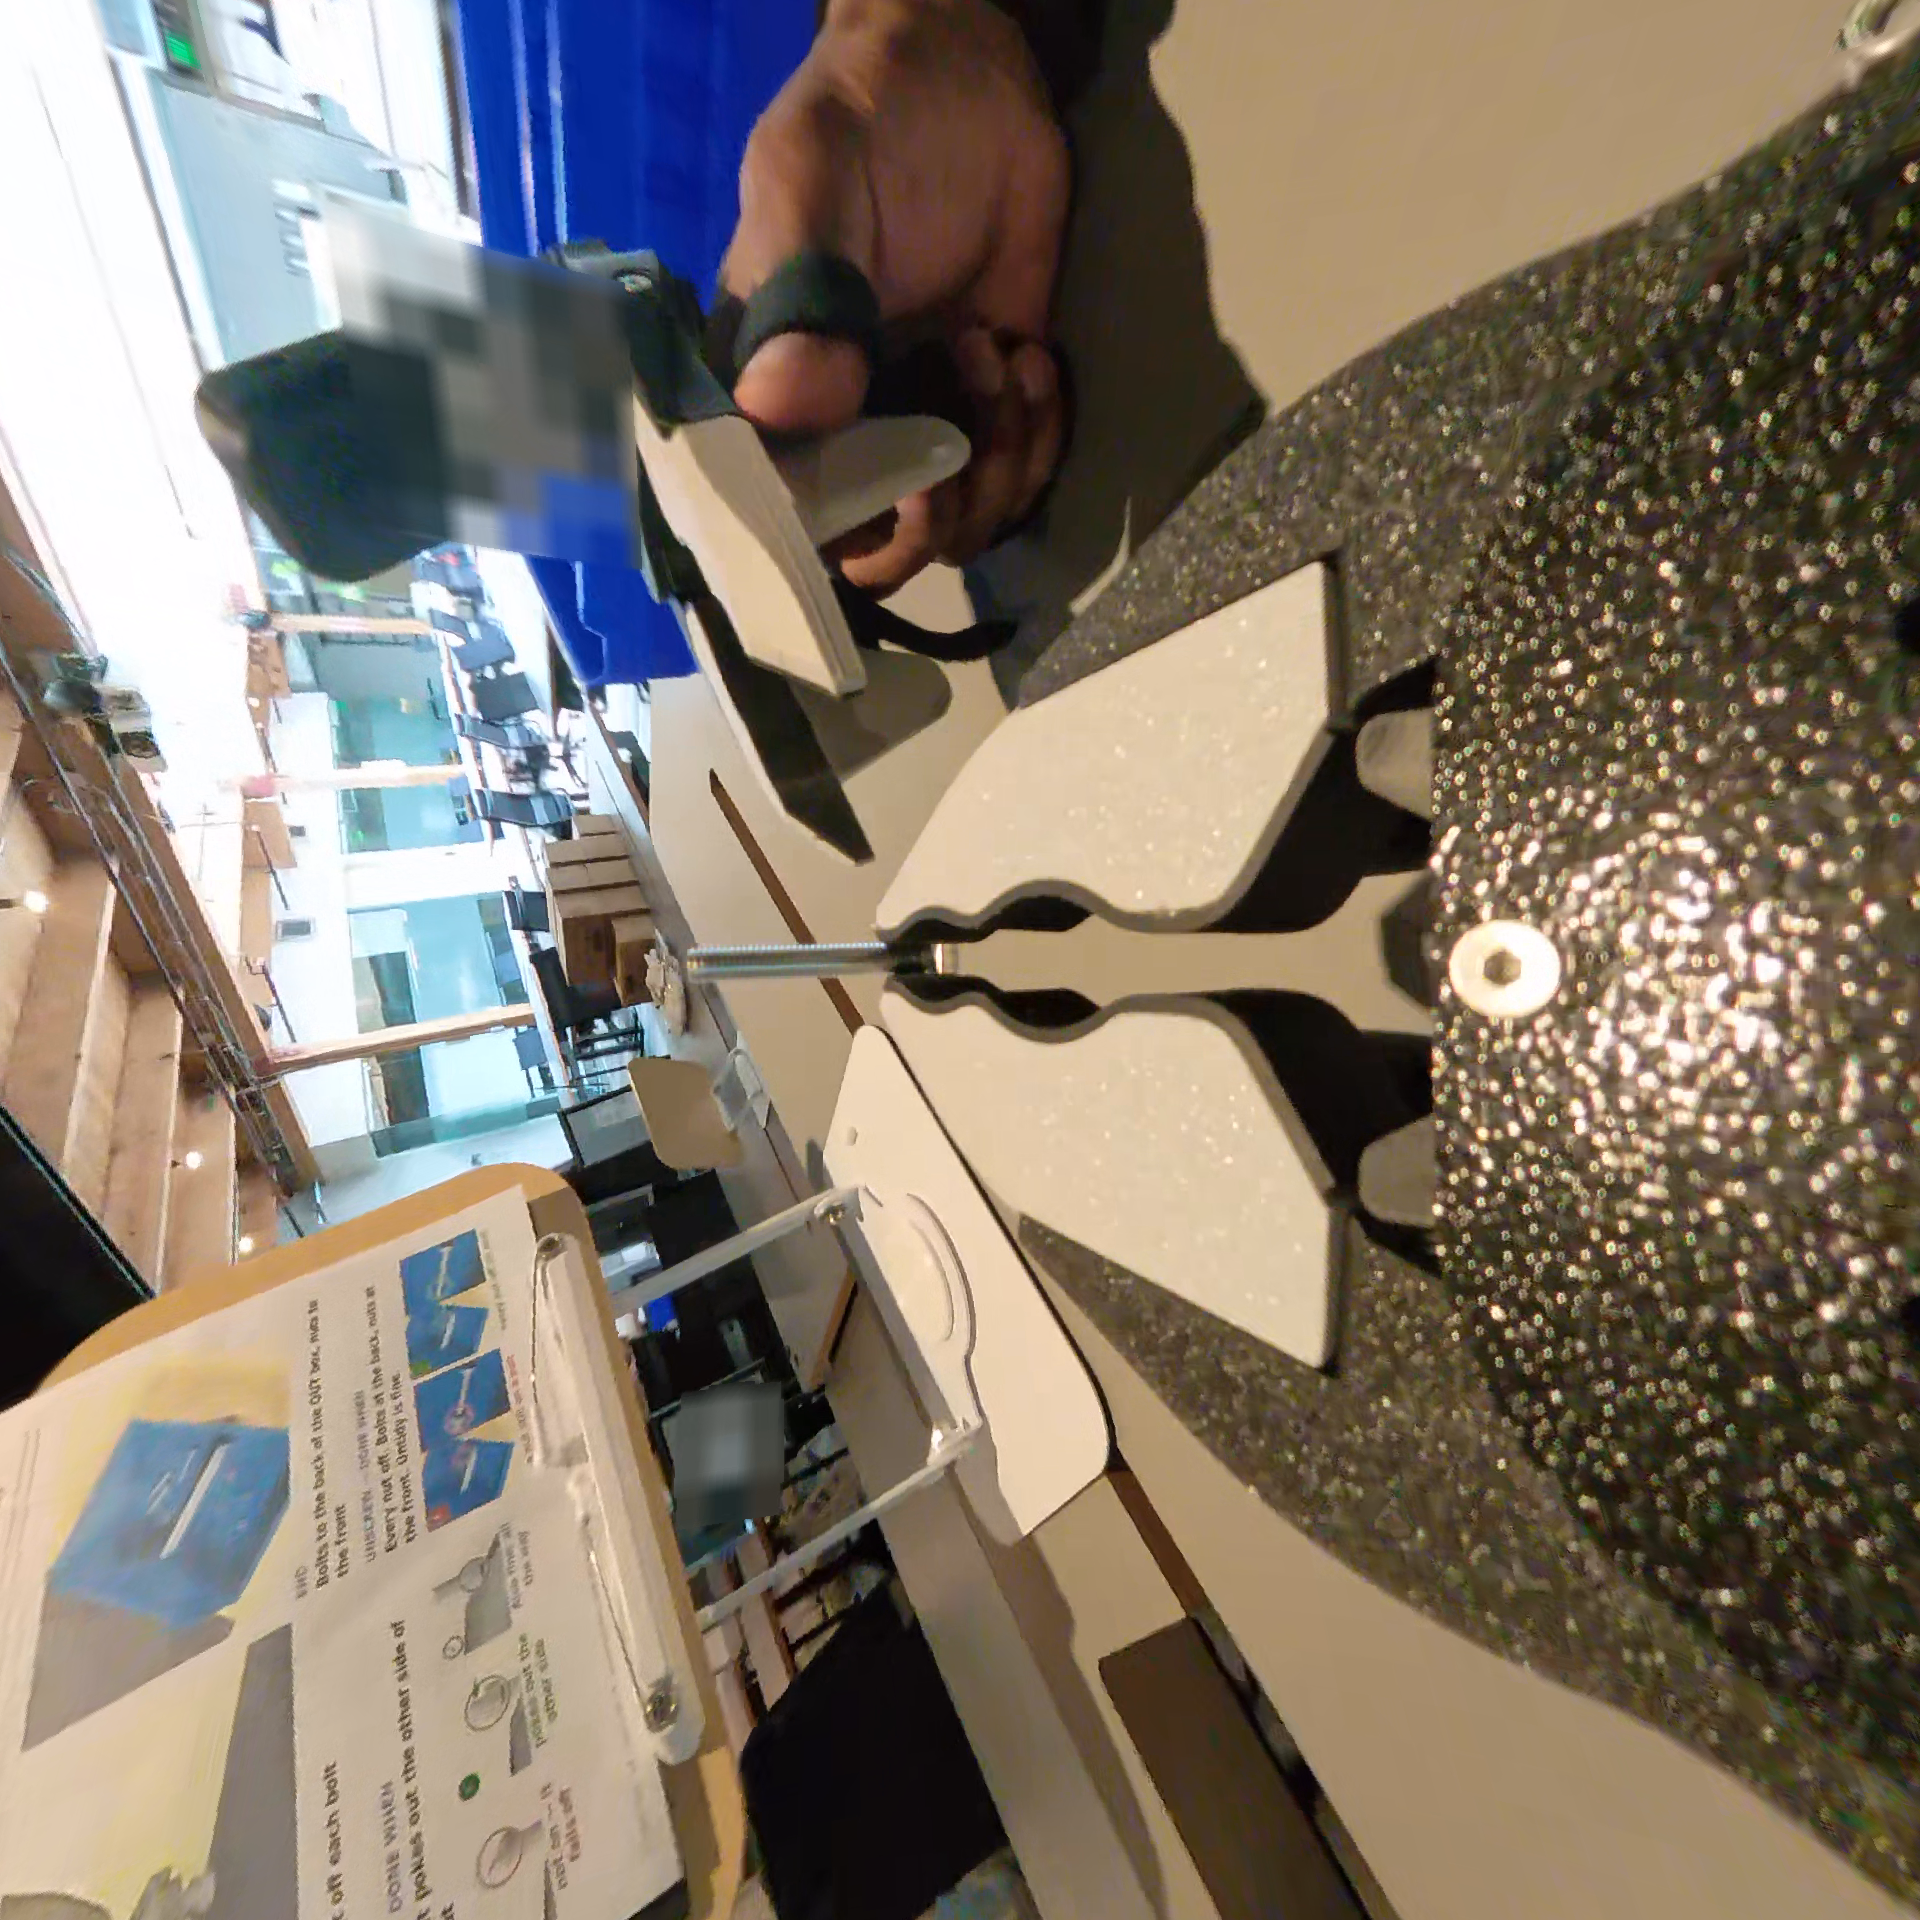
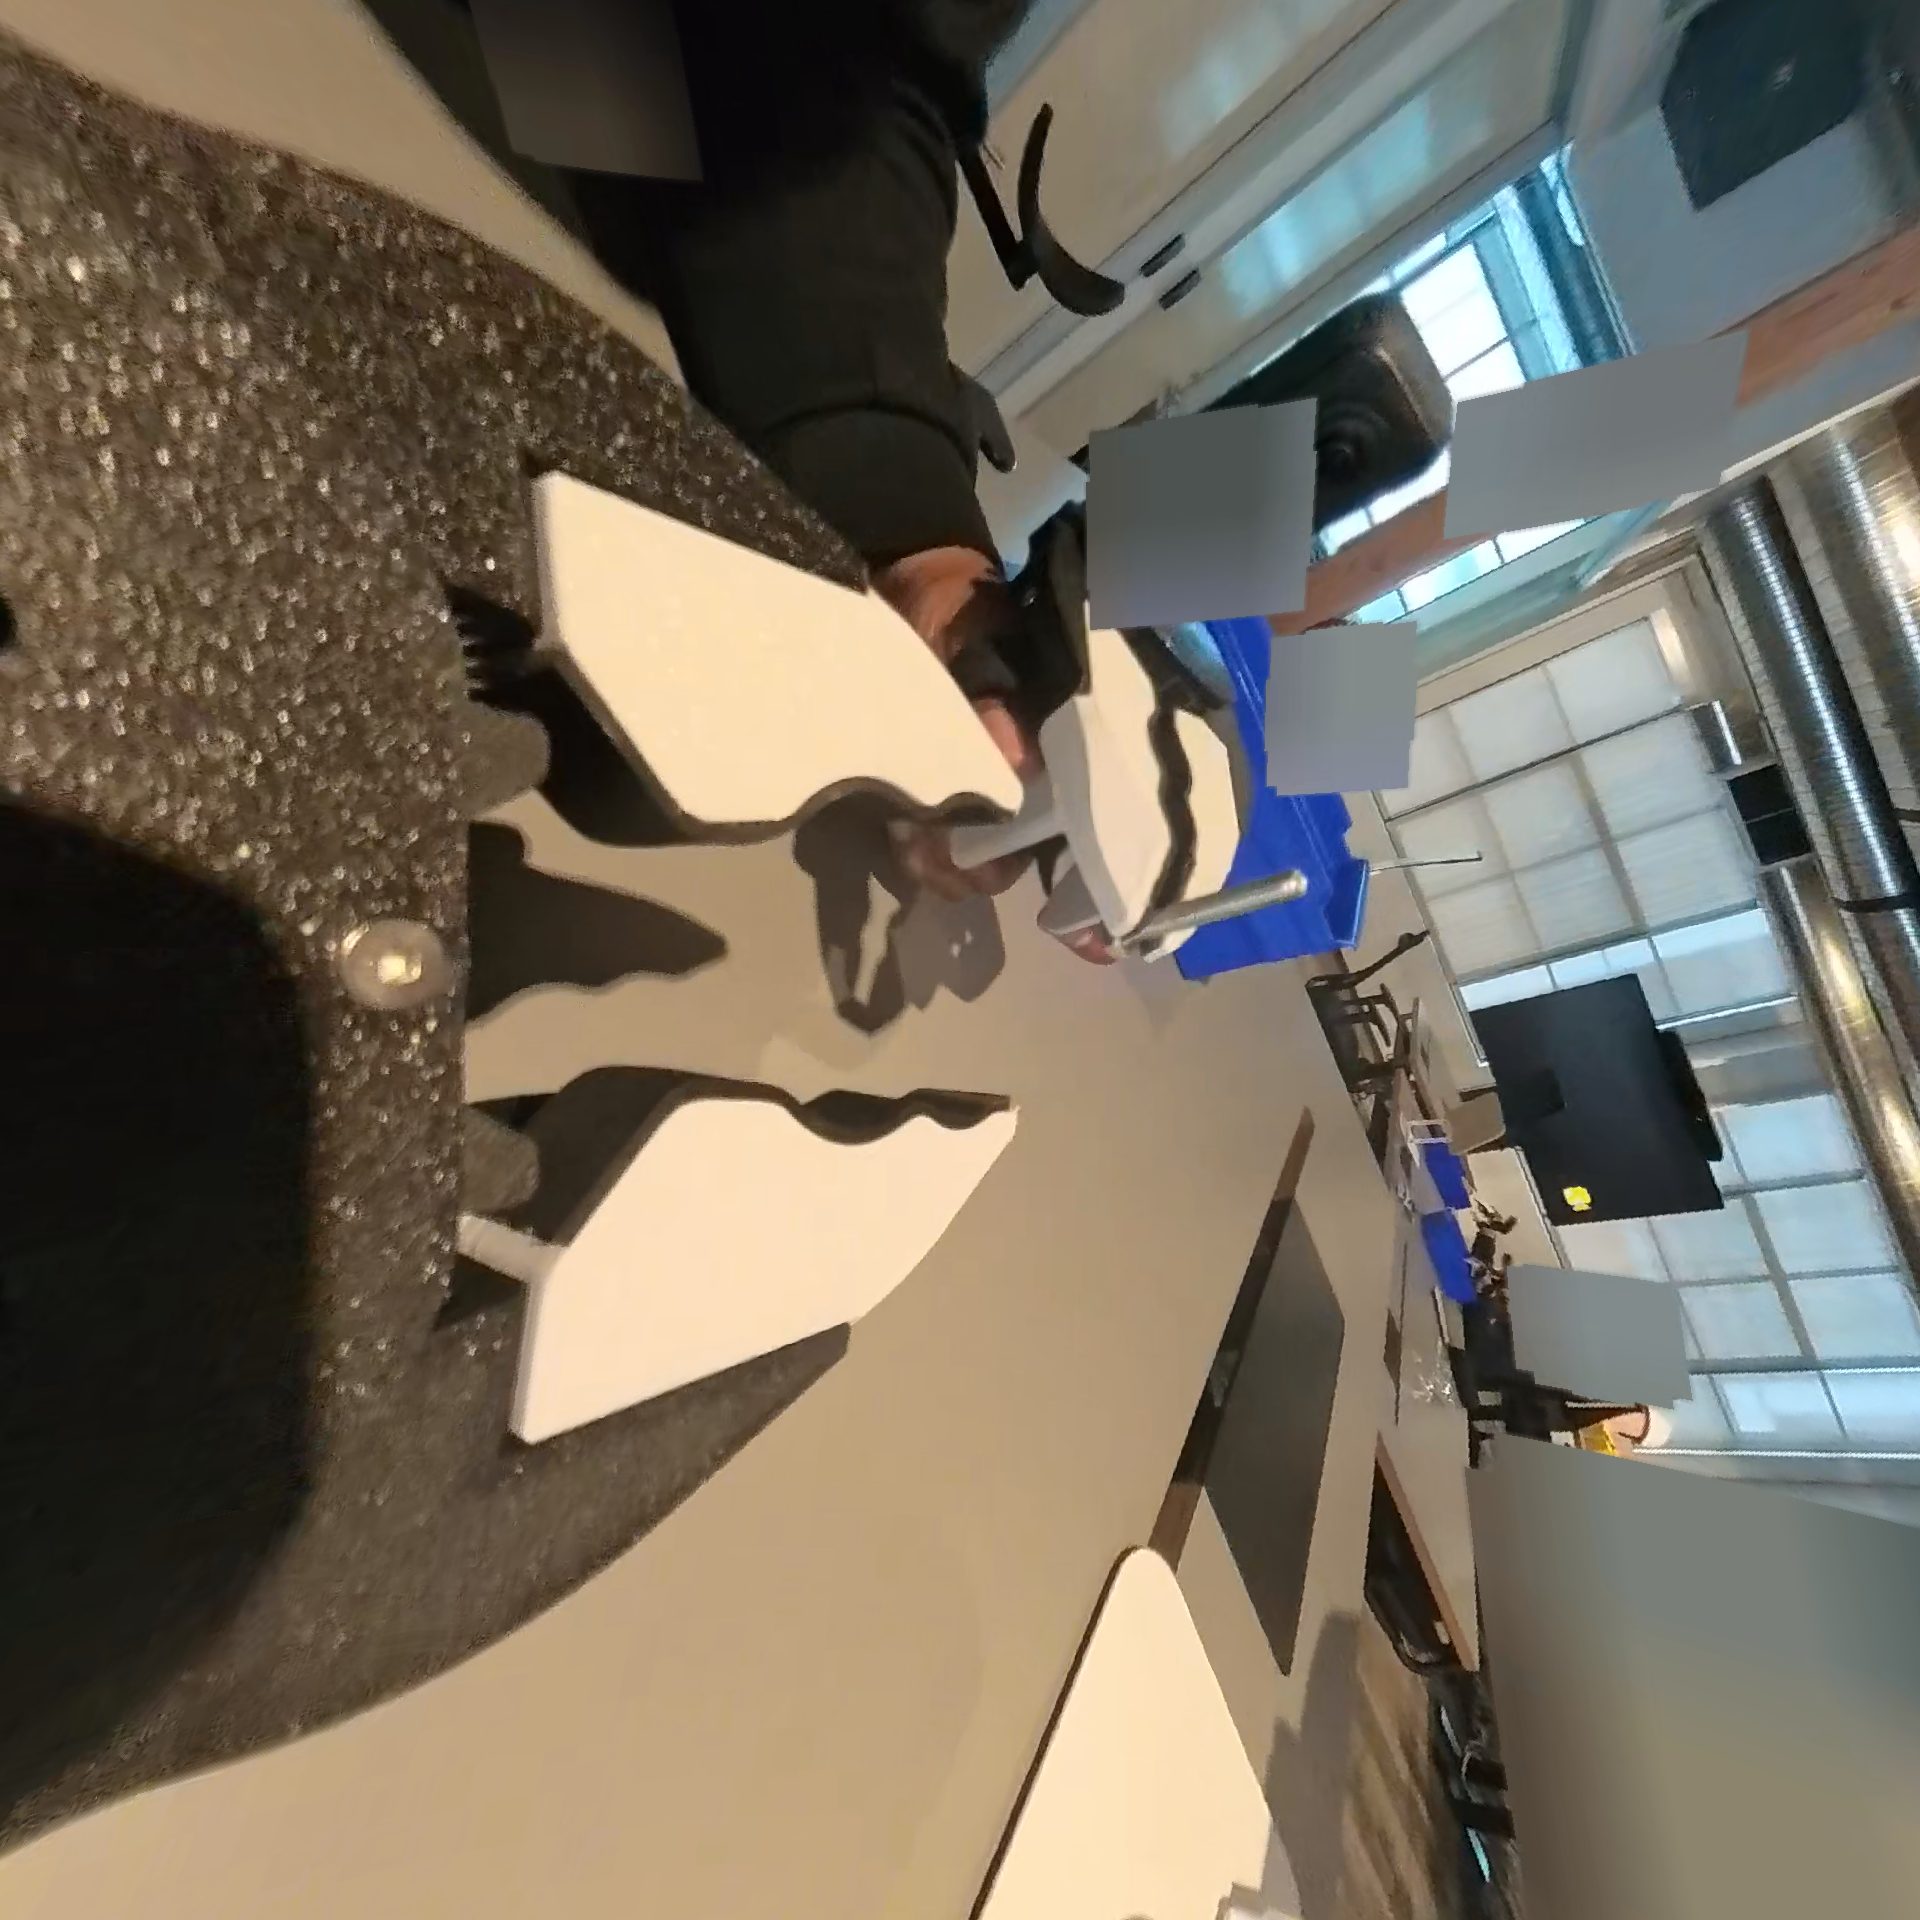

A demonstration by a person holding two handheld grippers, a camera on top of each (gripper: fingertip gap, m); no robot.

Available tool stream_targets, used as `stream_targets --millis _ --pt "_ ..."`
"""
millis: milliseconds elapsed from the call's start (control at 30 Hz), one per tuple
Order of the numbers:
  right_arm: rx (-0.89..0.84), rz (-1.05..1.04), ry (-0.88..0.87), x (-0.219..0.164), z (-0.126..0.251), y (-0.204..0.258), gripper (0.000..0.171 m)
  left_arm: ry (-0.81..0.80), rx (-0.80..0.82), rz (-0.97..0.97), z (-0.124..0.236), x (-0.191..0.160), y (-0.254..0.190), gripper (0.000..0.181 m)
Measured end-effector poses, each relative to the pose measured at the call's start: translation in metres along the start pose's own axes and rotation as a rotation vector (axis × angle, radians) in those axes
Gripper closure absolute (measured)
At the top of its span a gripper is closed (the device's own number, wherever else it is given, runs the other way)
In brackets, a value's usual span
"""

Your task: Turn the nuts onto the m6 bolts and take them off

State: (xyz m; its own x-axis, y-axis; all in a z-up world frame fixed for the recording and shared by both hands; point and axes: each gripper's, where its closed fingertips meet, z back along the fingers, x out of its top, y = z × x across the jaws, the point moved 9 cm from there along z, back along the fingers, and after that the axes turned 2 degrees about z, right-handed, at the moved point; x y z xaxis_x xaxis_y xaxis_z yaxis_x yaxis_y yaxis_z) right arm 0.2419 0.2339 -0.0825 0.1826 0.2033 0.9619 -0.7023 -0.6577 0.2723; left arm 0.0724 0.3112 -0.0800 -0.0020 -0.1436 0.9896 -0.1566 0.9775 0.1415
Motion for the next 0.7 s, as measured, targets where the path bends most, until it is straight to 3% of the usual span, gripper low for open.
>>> stream_targets --millis 33,200,700 --pt "0.003 0.008 0.001 0.0 -0.001 0.001 0.122 0.015 0.003 -0.038 0.0 -0.001 -0.003 0.176" --pt "0.007 0.052 0.01 0.0 -0.003 0.007 0.123 0.138 0.009 -0.288 -0.001 -0.011 -0.017 0.176" --pt "-0.003 0.041 0.062 -0.004 -0.008 0.008 0.131 0.21 -0.016 -0.409 -0.007 -0.019 -0.027 0.176"
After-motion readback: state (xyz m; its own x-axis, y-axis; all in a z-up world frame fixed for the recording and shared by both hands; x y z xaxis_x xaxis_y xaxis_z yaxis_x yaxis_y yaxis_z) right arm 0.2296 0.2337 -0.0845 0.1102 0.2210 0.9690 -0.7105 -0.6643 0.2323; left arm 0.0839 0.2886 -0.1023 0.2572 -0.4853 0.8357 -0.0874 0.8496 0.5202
